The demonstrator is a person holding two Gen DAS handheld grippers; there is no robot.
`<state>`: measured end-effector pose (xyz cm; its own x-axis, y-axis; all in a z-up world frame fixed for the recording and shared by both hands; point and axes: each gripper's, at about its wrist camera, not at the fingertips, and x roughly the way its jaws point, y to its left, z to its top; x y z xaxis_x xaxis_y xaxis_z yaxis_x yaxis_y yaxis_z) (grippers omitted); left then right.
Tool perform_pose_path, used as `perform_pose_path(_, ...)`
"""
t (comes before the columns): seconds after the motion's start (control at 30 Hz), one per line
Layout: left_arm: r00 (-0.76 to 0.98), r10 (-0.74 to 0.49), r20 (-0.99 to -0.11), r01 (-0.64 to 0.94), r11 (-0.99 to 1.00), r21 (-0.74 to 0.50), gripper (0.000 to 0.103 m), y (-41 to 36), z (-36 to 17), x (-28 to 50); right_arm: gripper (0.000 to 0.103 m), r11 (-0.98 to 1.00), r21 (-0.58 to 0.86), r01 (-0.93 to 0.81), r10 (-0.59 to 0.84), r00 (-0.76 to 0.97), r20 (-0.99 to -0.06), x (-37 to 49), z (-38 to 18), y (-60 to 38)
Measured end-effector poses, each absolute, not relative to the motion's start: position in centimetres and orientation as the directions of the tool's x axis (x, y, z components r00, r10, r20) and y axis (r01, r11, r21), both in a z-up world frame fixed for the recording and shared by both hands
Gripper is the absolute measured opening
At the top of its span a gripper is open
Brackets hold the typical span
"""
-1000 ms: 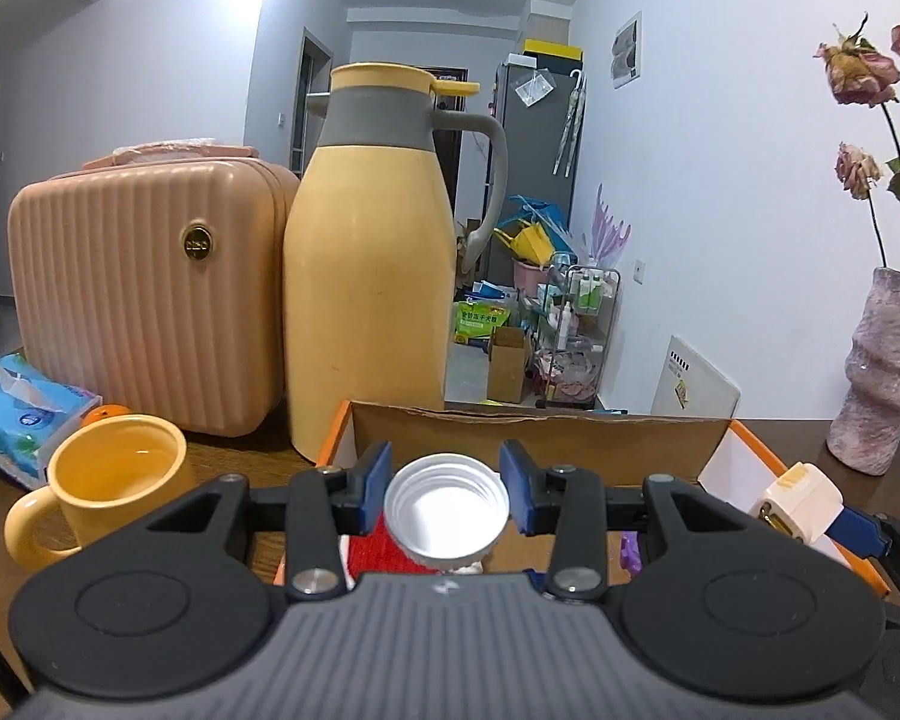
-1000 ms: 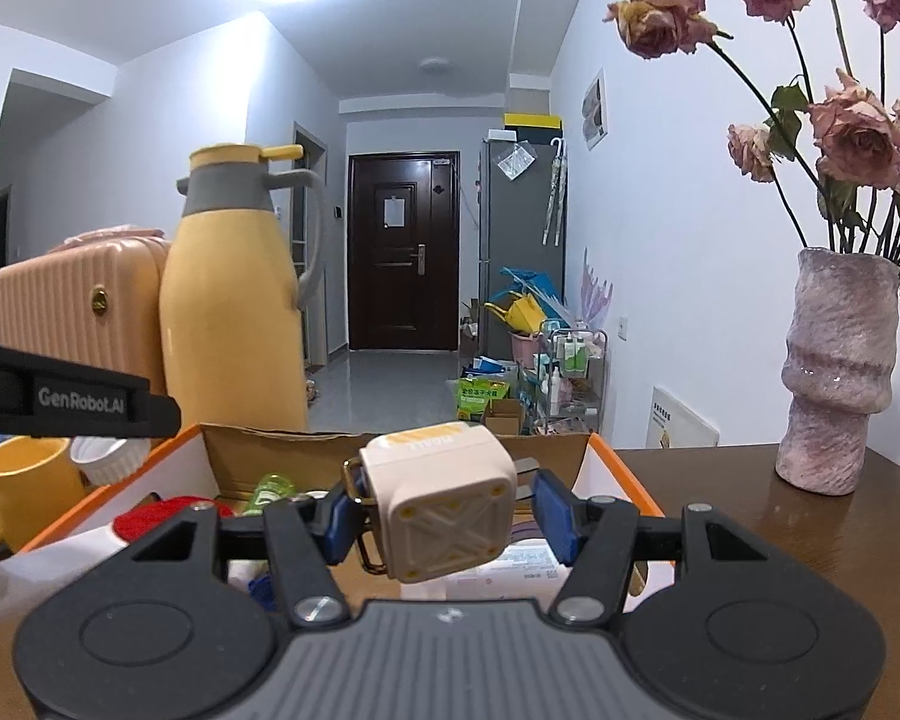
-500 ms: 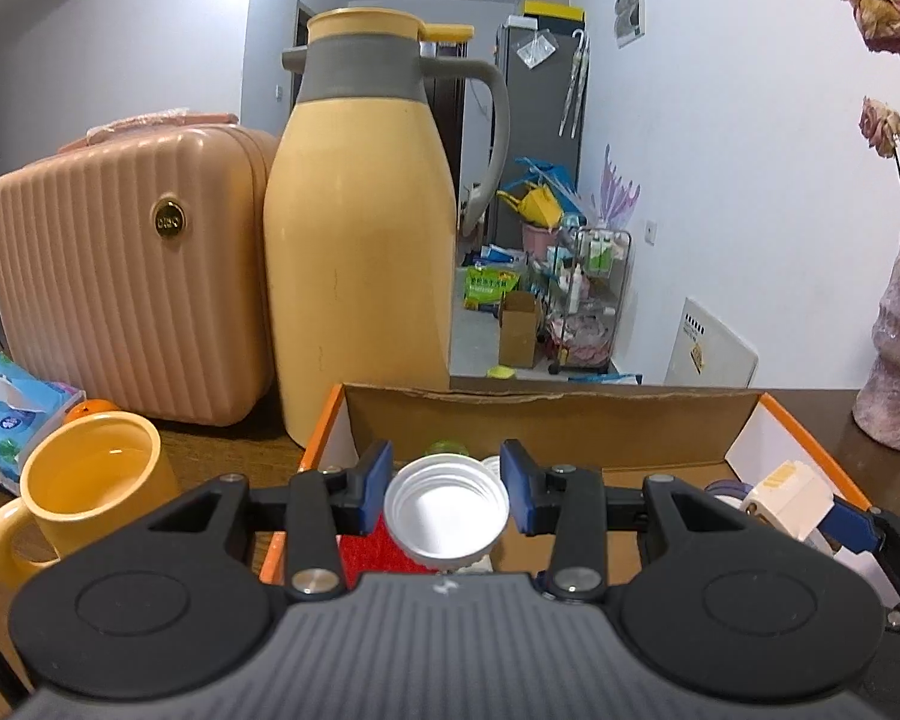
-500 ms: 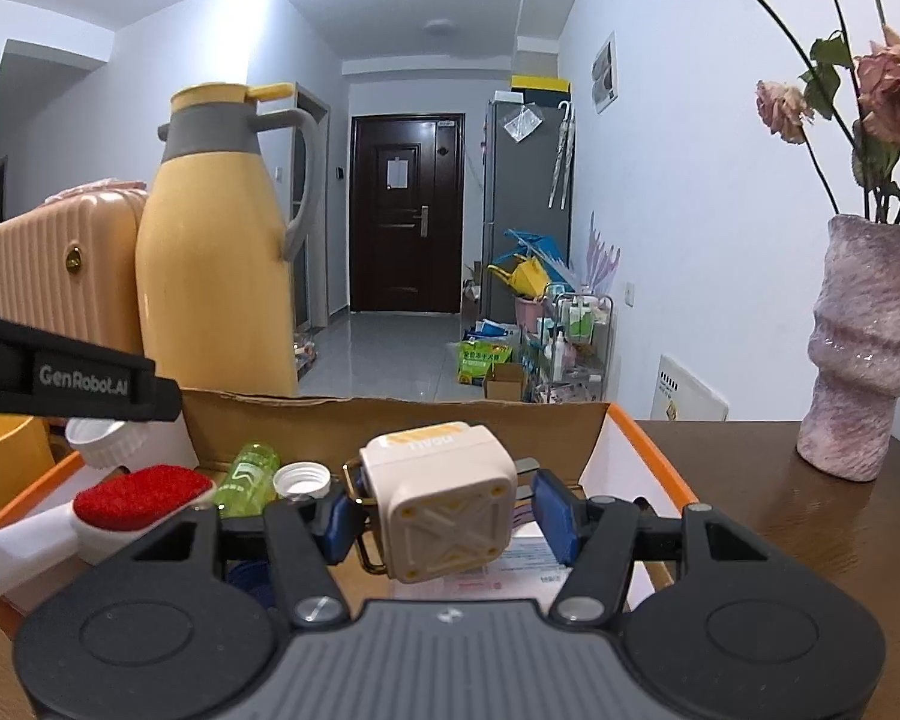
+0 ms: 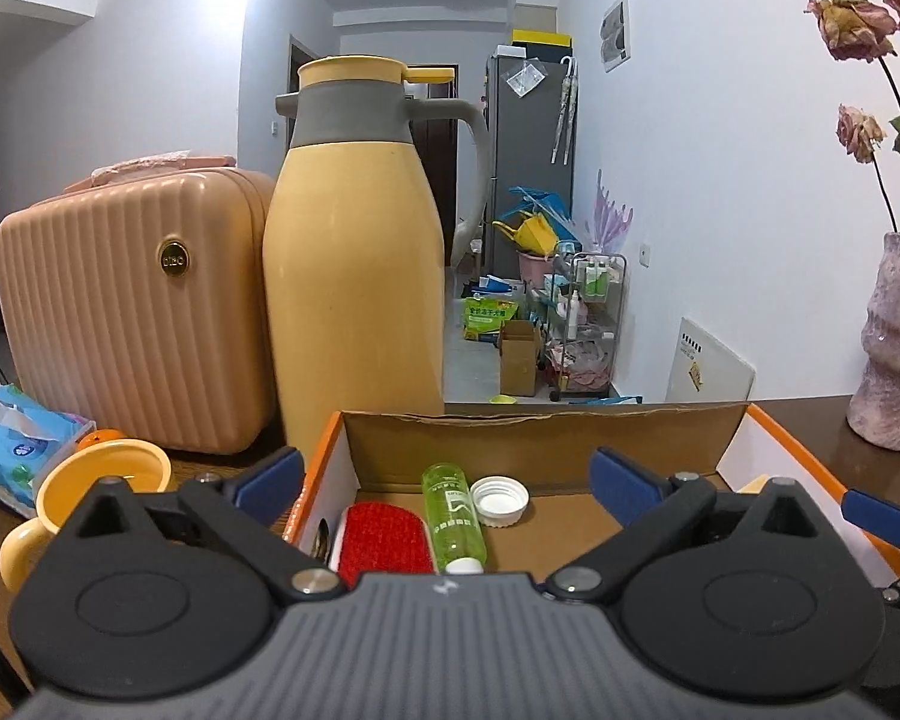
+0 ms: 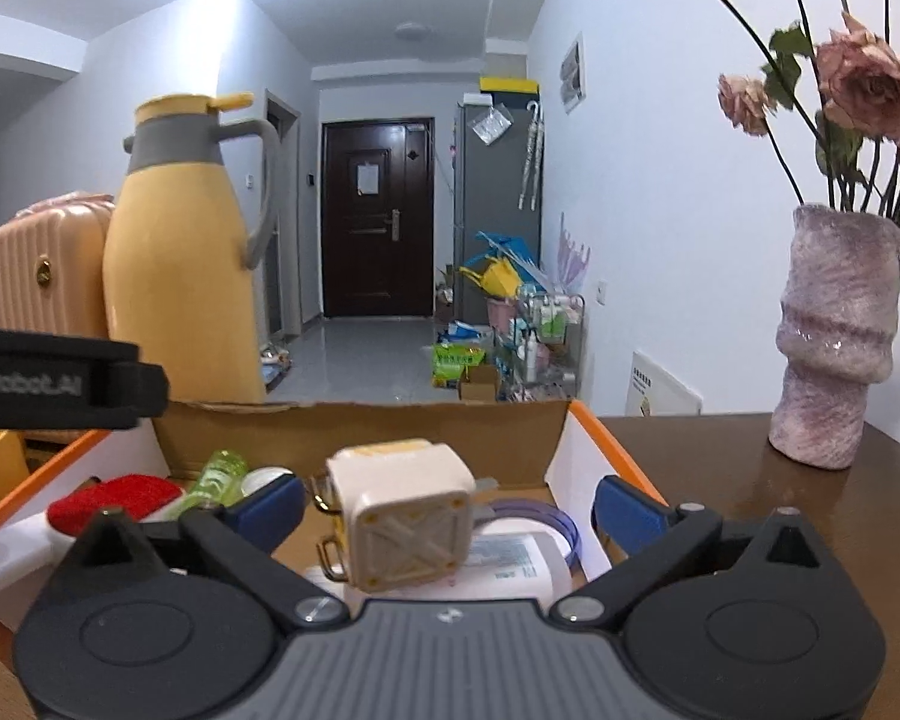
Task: Organize rigid objects
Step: 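Withdraw both tools from the cardboard box back over the table items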
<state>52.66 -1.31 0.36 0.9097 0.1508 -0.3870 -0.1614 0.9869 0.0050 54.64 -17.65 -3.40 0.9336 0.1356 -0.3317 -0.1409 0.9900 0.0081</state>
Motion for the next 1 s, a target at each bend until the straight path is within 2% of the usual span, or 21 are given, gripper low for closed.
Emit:
perform_pose_path(0.13, 0.906, 0.157, -0.392, -0.169, 0.986, 0.003, 0.103, -1.0, 0.3, 52.8, 0.103, 0.992, 0.020, -0.128, 0.126, 0.927, -0.354, 55.1, -3.7, -18.1)
perform_pose_path(0.47, 0.917, 0.139, -0.373, -0.171, 0.984, -0.054, 0.103, -0.2, 0.6, 52.2, 0.103, 0.994, 0.038, -0.102, 0.109, 0.938, -0.330, 54.5, -3.8, -18.6)
perform_pose_path(0.77, 0.931, 0.113, -0.346, -0.151, 0.985, -0.083, 0.103, 0.9, 0.9, 49.6, 0.103, 0.994, 0.023, -0.110, 0.112, 0.961, -0.253, 51.7, -3.1, -19.0)
perform_pose_path(1.0, 0.942, 0.110, -0.316, -0.137, 0.988, -0.065, 0.103, 1.5, 0.9, 46.3, 0.103, 0.991, 0.006, -0.130, 0.128, 0.962, -0.241, 49.1, -3.1, -20.1)
